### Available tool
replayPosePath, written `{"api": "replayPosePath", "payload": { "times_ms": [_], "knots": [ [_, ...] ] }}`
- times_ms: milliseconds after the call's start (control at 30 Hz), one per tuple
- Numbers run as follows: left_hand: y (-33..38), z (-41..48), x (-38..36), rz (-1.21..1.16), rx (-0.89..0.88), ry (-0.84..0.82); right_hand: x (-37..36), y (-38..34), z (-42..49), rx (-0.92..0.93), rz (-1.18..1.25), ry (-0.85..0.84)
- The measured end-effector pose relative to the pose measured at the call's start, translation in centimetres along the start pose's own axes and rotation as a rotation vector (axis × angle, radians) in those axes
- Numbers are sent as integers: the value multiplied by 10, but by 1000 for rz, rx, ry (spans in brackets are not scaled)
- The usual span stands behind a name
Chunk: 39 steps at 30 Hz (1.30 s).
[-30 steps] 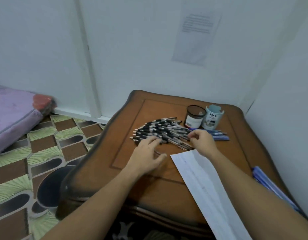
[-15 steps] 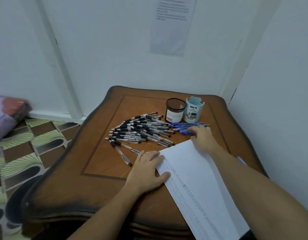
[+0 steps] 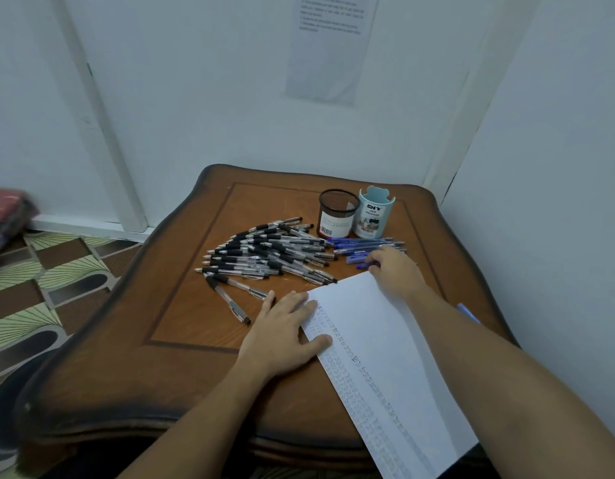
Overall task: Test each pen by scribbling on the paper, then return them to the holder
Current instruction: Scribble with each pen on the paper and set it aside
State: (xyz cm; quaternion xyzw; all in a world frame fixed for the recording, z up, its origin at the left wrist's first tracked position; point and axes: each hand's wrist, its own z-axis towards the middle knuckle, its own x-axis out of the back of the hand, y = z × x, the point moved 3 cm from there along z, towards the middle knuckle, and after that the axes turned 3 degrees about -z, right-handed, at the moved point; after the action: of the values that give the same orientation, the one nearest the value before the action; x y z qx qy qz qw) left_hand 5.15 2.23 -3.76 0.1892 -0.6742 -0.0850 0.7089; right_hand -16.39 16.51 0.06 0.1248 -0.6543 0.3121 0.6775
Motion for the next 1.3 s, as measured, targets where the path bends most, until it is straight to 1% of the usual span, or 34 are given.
{"api": "replayPosePath", "payload": {
  "times_ms": [67,133,167,233,267,333,400,467,600,633,700,767,833,900,967,1067,1133,1200,1300],
  "knots": [
    [1,0,0,12,-2,-14,-1,-1,-3,21,-62,1],
    [1,0,2,22,-1,-17,3,-6,-8,71,-198,24],
    [1,0,2,26,0,-22,6,-10,-10,100,-229,35],
    [3,-1,2,26,2,-29,15,-18,-17,168,-170,41],
    [3,-1,3,27,3,-32,20,-22,-22,186,-83,40],
    [4,-2,4,30,1,-51,33,-32,-38,184,169,53],
    [4,-1,5,44,-2,-69,42,-38,-57,175,350,120],
    [7,-1,6,70,-4,-95,47,-42,-75,158,445,156],
    [10,-3,7,112,0,-144,49,-51,-98,94,604,158],
    [11,-3,7,119,0,-149,50,-51,-101,66,691,175],
    [12,-3,8,128,-5,-151,45,-50,-103,-49,927,202],
    [11,-3,8,125,-10,-149,35,-47,-102,-203,1174,179],
    [11,-3,8,121,-8,-146,23,-44,-105,-309,1305,132],
    [12,-3,7,120,-2,-145,11,-46,-109,-335,1315,59],
    [12,-3,7,121,3,-144,2,-52,-110,-289,1290,4],
    [11,-1,5,109,2,-135,-4,-59,-102,-207,1139,33],
    [9,0,3,103,-2,-120,-9,-63,-96,-176,1095,32],
    [8,0,2,102,-10,-109,-17,-68,-93,-126,1049,-39],
    [7,0,2,84,-28,-95,-27,-70,-89,-80,1053,-147]
  ]
}}
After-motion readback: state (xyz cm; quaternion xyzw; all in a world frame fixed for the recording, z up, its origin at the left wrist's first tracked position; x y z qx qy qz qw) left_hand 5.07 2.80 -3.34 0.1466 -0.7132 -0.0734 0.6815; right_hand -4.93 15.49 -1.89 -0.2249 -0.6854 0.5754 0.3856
